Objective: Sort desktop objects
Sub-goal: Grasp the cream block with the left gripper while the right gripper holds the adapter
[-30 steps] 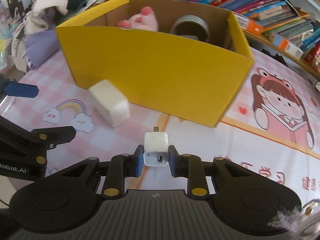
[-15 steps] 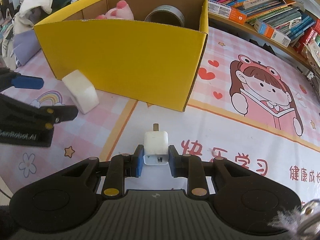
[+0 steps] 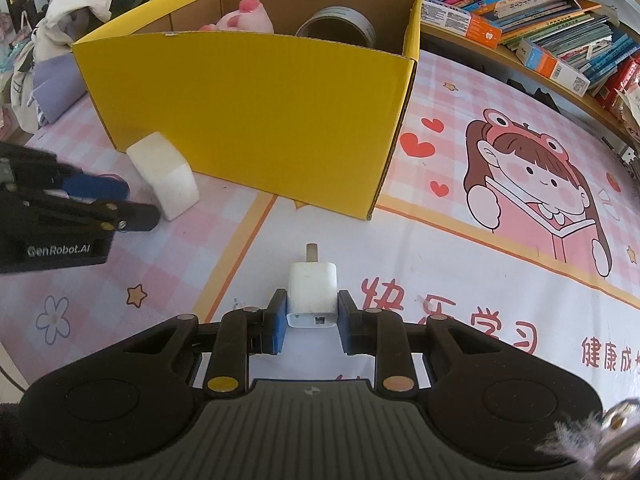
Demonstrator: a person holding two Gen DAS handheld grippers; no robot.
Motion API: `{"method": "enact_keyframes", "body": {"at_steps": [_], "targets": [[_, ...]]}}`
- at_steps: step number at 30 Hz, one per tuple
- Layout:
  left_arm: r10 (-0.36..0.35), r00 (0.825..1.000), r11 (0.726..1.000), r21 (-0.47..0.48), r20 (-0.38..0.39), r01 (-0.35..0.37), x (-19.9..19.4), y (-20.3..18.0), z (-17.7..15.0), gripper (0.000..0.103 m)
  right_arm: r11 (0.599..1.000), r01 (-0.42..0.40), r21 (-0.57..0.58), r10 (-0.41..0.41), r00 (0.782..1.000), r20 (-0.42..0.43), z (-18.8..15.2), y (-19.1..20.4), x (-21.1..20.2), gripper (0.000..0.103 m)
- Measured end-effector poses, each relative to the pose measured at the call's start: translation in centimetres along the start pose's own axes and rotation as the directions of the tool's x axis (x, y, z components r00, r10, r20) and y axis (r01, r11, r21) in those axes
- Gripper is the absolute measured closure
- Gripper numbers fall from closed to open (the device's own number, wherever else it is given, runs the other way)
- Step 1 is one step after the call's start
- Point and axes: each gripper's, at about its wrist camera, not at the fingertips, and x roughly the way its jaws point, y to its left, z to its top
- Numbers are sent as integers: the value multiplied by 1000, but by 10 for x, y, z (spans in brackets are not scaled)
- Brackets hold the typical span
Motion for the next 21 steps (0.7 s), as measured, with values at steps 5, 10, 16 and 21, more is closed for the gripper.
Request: {"method": "enact_keyframes", "body": {"at_steps": [5, 10, 16, 21], "targets": [[-8, 1000, 1000, -8, 22, 8, -11, 4, -4, 96, 1000, -10, -4, 10, 1000, 7, 0, 5, -2, 79], [-7, 999, 1000, 1, 45, 7, -22, 5, -10, 98, 1000, -18, -14, 18, 1000, 17, -1, 13, -5, 79], [-9, 999, 1000, -20, 39, 10, -26, 6, -16, 87, 1000, -14, -28, 14, 1000, 16, -4, 18, -9, 79], [13, 999, 999, -37, 38, -12, -22, 3, -14, 27, 999, 19, -48, -18, 1000, 10, -5, 17, -8, 79]]}}
